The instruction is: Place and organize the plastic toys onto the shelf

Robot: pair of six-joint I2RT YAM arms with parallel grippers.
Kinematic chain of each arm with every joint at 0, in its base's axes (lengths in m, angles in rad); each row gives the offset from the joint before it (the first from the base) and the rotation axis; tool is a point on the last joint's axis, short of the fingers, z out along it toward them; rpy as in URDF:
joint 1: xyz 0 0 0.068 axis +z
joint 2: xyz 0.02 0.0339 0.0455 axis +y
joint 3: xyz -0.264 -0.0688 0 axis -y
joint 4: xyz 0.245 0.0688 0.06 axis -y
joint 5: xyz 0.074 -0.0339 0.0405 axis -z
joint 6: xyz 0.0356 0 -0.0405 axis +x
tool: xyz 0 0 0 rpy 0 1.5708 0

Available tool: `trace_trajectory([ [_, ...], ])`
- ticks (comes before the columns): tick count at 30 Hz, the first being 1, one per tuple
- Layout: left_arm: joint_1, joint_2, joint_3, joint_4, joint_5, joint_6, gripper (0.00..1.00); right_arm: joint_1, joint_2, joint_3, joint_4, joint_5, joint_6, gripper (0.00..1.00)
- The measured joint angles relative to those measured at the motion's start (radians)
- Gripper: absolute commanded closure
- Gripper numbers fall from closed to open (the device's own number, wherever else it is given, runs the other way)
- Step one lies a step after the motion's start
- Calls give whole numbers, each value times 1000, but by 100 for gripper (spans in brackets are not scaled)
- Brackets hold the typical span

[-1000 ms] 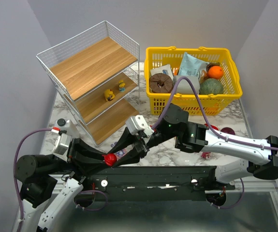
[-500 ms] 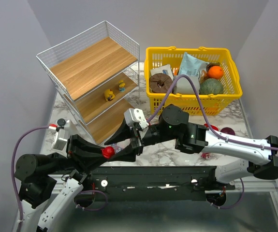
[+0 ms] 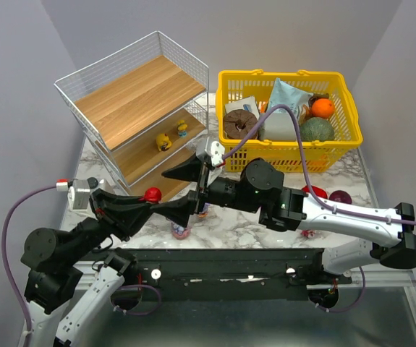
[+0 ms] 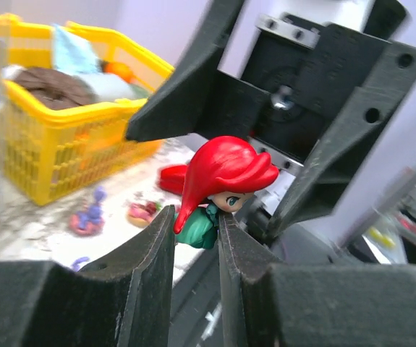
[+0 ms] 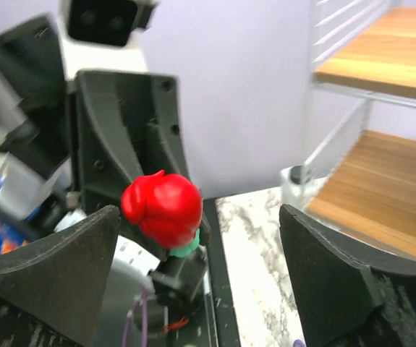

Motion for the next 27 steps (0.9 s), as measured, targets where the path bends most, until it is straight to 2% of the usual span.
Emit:
trace_trajectory([
  [5, 0, -23, -21, -6, -181, 13, 100, 0, 11, 11, 39, 139, 51, 1],
  [12, 0, -56, -94, 28, -366, 16, 100, 13, 99, 123, 11, 378, 127, 1],
  [18, 0, -59, -123, 69, -407, 8, 100, 95, 200, 247, -37, 619, 142, 1],
  [27, 0, -65, -149, 97, -465, 1, 100, 157, 327, 367, -143, 859, 168, 11],
])
